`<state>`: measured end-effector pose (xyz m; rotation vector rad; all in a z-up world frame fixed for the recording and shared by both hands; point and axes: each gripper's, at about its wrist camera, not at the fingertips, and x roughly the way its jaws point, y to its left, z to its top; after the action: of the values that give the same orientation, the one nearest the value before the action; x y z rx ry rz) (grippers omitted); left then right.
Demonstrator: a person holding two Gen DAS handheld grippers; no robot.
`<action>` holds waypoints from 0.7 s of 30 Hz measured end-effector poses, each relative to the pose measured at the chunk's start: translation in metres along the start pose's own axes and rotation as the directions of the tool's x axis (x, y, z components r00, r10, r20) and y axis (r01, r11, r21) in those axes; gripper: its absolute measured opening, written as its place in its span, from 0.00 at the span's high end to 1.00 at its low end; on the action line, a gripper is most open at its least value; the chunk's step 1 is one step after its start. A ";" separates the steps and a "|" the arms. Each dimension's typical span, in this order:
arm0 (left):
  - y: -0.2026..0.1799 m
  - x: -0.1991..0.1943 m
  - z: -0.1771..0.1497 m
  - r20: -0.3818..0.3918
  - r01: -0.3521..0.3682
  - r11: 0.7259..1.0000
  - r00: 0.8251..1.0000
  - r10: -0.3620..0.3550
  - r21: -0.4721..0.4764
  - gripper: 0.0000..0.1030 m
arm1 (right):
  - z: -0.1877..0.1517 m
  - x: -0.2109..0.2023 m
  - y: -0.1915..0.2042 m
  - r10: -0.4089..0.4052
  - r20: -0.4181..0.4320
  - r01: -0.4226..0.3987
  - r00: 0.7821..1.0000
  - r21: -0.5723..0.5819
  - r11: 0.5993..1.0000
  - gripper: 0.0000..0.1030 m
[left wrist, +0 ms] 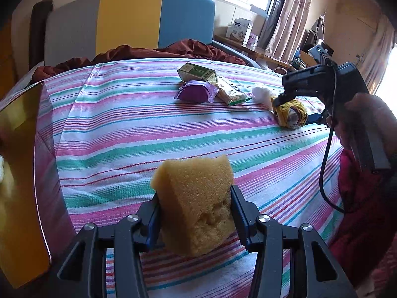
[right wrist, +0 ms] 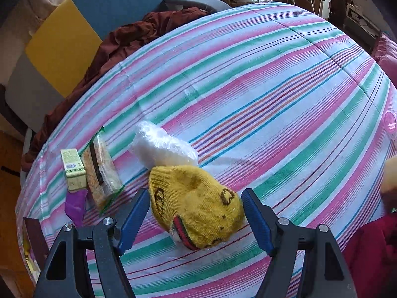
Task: Organize objects
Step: 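Hold the sponge with the left gripper while the right grasps the yellow sock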
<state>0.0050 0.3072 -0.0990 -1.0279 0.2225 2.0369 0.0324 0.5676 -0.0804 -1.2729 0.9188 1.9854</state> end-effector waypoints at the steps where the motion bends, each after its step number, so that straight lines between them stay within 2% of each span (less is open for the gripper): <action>1: 0.000 0.000 0.000 0.000 -0.001 1.000 1.000 0.001 0.000 0.51 | -0.002 0.004 0.004 -0.015 -0.021 0.014 1.000 -0.029 0.999 0.39; 3: 0.000 0.000 0.000 -0.001 -0.003 1.000 1.000 0.003 0.001 0.51 | -0.006 0.004 0.015 -0.045 -0.013 0.043 0.999 -0.100 0.994 0.49; 5: -0.001 0.000 0.000 0.000 -0.007 1.000 1.000 0.007 0.006 0.51 | -0.010 0.002 0.030 0.027 -0.016 -0.029 1.000 -0.171 0.985 0.55; 7: -0.002 0.001 0.000 -0.002 -0.010 1.000 1.000 0.010 0.007 0.51 | -0.017 0.005 0.045 0.083 -0.057 -0.095 0.995 -0.243 0.965 0.55; 11: -0.001 0.001 0.000 -0.004 -0.013 1.000 1.000 0.013 0.008 0.51 | -0.030 0.009 0.070 0.127 -0.119 -0.163 0.985 -0.363 0.918 0.55; 13: -0.001 0.001 0.000 -0.005 -0.012 1.000 1.000 0.012 0.004 0.51 | -0.032 0.009 0.073 0.118 -0.120 -0.156 0.986 -0.387 0.909 0.55; 21: -0.001 0.001 0.000 -0.006 -0.020 1.000 1.000 0.020 0.009 0.51 | -0.027 0.010 0.069 0.108 -0.115 -0.144 0.987 -0.379 0.914 0.54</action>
<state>0.0059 0.3084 -0.0997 -1.0300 0.2455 2.0489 -0.0110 0.5074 -0.0815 -1.5640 0.6829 2.3086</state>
